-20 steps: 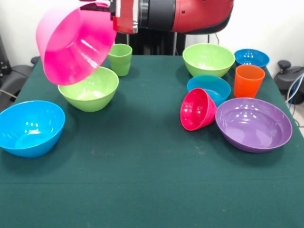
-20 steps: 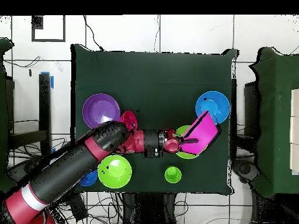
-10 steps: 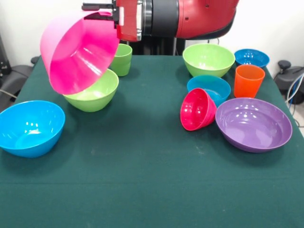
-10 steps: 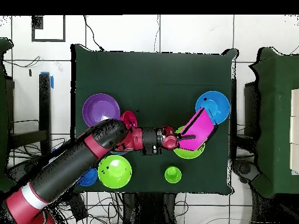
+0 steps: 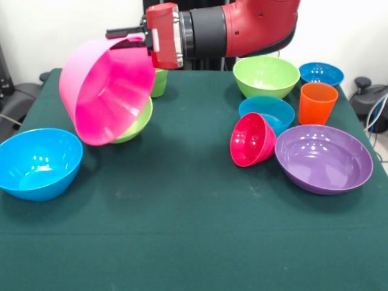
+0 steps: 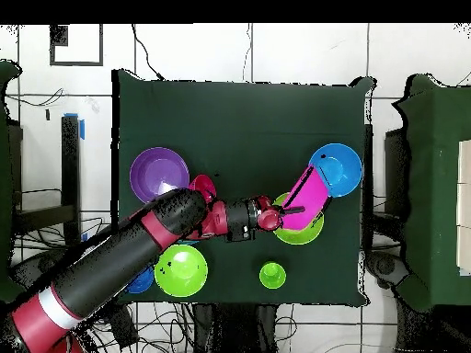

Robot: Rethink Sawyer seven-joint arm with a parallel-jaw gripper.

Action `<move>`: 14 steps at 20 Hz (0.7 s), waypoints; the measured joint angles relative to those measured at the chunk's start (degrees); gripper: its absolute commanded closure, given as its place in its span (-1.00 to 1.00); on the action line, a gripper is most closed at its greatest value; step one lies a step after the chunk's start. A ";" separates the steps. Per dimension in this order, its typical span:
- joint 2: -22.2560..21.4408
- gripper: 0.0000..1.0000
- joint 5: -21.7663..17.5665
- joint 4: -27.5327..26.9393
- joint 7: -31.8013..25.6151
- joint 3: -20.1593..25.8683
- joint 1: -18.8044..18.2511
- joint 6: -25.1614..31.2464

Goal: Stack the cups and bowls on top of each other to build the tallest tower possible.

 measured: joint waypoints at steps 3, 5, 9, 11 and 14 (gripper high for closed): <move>-0.65 1.00 -0.01 -0.02 0.00 1.09 -0.09 -1.76; -1.02 1.00 -0.02 -0.04 0.00 1.79 -0.18 -2.80; -1.24 1.00 -0.02 -0.08 0.00 2.98 -0.47 -4.75; -1.24 1.00 -0.02 -0.12 0.00 3.55 -0.67 -5.55; -1.23 1.00 -0.02 -0.17 0.00 4.14 -0.86 -6.60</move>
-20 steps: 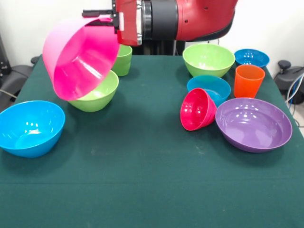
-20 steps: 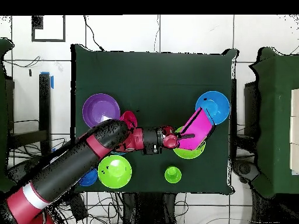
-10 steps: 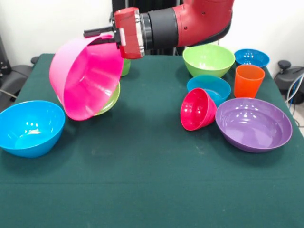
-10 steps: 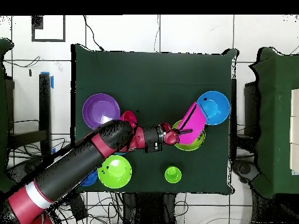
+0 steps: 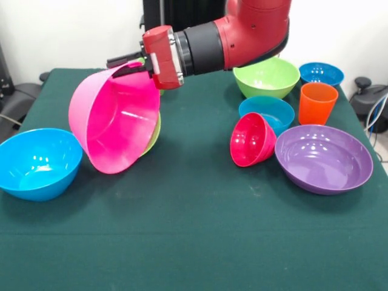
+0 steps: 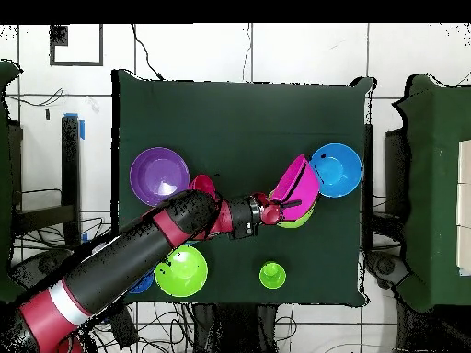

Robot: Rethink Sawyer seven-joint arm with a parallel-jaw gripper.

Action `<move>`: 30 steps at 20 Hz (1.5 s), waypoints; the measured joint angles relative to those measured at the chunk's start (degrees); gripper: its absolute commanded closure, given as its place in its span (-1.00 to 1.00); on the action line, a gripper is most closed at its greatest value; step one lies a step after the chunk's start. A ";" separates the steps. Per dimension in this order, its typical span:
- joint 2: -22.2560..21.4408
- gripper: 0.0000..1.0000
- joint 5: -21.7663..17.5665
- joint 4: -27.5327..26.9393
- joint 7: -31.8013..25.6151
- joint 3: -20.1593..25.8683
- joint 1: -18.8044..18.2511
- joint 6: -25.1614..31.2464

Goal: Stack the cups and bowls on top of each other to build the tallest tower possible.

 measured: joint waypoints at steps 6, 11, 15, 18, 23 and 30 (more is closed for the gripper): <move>0.09 1.00 -0.01 -0.01 0.00 0.14 -0.26 -1.57; 0.57 1.00 -0.01 -0.09 0.00 0.14 -0.33 -2.28; 0.93 1.00 -0.01 -0.13 0.00 0.13 -0.33 -2.28; 1.02 1.00 -0.01 -0.13 0.00 0.12 -0.33 -2.29; 1.72 1.00 0.01 -0.14 0.00 -0.26 -0.33 -2.30; 4.98 1.00 1.08 -0.25 0.26 -2.92 -0.28 -2.30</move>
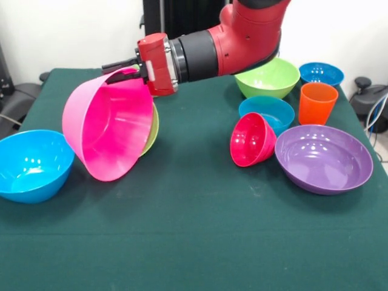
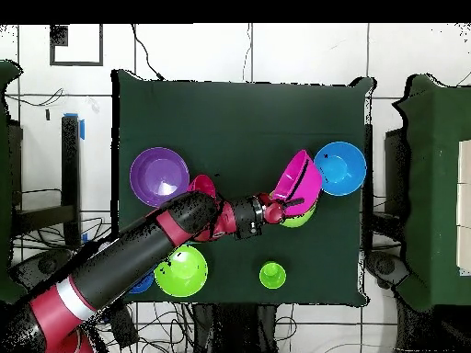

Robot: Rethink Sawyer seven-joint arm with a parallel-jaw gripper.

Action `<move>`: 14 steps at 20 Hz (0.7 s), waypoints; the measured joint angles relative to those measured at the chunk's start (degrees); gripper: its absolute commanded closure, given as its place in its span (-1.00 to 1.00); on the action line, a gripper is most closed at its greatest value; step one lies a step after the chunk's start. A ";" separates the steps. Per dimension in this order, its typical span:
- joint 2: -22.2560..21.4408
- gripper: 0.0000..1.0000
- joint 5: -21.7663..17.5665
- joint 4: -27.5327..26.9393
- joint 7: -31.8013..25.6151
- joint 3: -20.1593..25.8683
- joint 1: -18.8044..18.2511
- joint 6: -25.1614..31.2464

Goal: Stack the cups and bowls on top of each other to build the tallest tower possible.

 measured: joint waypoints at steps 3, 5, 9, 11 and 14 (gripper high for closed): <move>1.46 1.00 0.49 -0.06 0.46 -1.12 0.12 0.01; 2.48 1.00 0.60 -0.11 0.77 -1.96 0.25 0.10; 4.04 1.00 0.66 -0.22 1.17 -3.32 0.49 0.56; 5.57 1.00 0.67 -0.35 1.31 -4.73 0.70 1.72; 7.32 1.00 0.69 -0.50 1.35 -6.36 0.92 3.58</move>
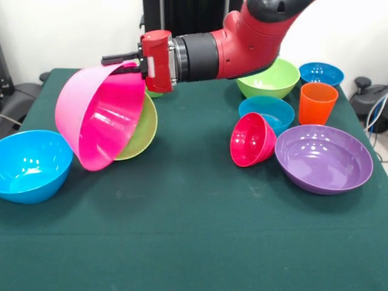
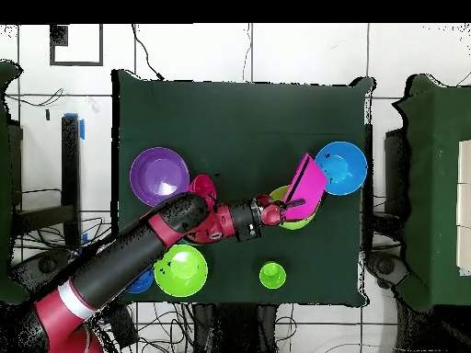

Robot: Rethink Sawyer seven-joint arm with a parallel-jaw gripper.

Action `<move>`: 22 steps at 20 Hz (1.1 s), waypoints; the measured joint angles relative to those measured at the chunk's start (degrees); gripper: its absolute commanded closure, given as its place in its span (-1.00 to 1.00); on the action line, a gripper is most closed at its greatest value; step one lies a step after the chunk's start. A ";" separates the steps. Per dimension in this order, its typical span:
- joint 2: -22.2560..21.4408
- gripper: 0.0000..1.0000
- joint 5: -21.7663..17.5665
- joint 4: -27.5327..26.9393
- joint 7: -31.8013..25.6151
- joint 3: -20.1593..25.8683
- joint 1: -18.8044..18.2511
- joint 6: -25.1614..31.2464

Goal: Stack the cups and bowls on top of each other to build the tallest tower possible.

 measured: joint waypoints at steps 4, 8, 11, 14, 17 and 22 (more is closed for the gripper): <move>2.34 1.00 0.04 -0.02 0.00 -1.96 0.55 3.81; 3.51 1.00 0.06 -0.02 0.00 -3.00 0.80 5.68; 4.60 1.00 0.08 -0.03 0.00 -4.05 0.85 6.88; 5.06 1.00 0.13 -0.03 0.00 -4.67 0.85 7.00; 5.55 1.00 0.19 -0.03 0.00 -5.27 0.85 7.02; 5.89 -1.00 0.21 -0.03 0.00 -6.11 0.85 7.17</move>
